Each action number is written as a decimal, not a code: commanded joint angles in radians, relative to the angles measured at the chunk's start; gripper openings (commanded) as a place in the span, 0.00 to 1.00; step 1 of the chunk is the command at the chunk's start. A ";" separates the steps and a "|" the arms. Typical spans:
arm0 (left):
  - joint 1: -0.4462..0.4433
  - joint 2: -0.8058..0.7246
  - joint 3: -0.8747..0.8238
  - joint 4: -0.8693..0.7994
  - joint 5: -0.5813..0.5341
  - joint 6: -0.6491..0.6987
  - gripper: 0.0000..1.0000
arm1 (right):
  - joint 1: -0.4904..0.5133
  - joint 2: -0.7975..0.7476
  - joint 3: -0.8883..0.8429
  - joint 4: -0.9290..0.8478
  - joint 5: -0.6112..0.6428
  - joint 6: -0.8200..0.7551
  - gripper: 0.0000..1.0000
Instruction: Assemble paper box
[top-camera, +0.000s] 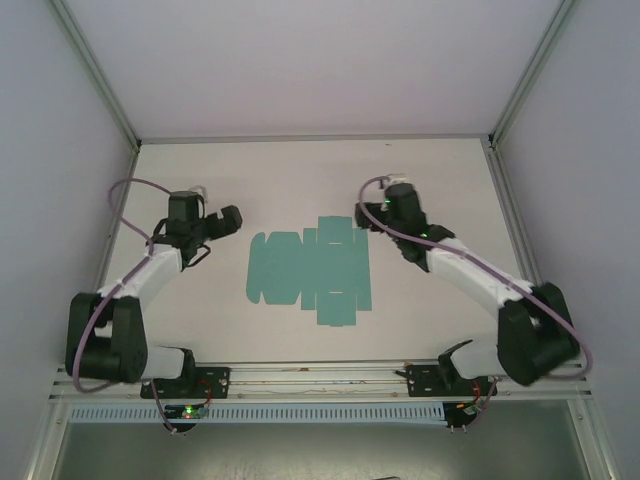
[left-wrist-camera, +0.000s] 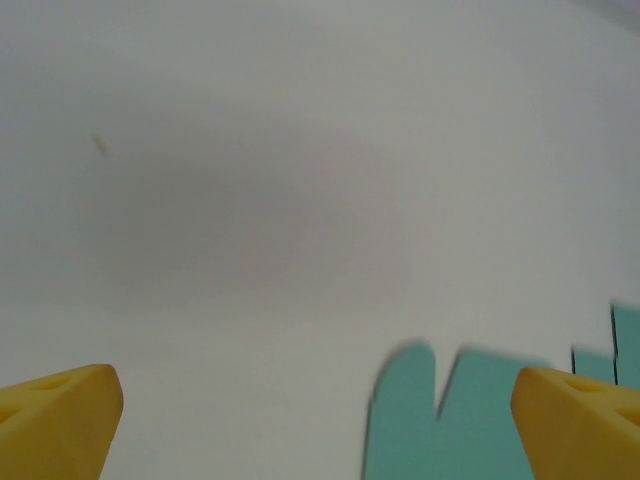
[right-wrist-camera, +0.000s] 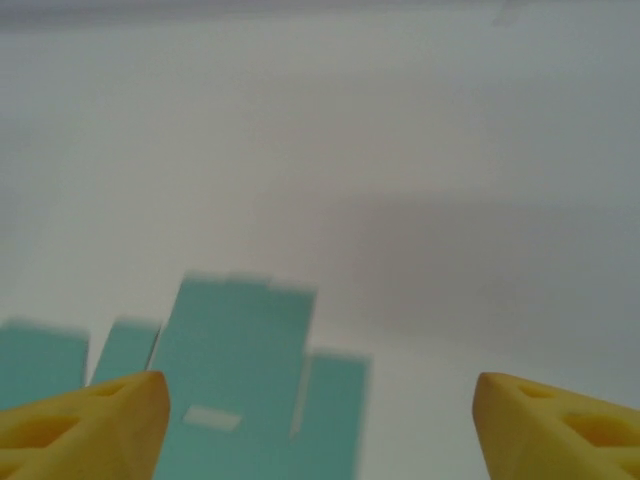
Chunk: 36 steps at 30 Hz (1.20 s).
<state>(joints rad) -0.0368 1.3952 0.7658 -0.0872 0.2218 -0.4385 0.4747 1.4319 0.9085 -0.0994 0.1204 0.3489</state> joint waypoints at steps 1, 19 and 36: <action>-0.021 0.059 0.033 -0.156 0.227 -0.123 1.00 | 0.059 0.148 0.113 -0.374 -0.064 0.108 0.69; -0.170 0.290 0.085 -0.248 0.461 -0.165 1.00 | 0.063 0.396 0.064 -0.296 -0.123 0.254 0.44; -0.244 0.253 0.140 -0.110 0.653 -0.231 0.90 | 0.105 0.436 -0.054 -0.137 -0.230 0.302 0.31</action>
<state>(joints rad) -0.2085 1.6630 0.9085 -0.3141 0.5373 -0.6044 0.5396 1.7355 0.9264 -0.3214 0.0563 0.6304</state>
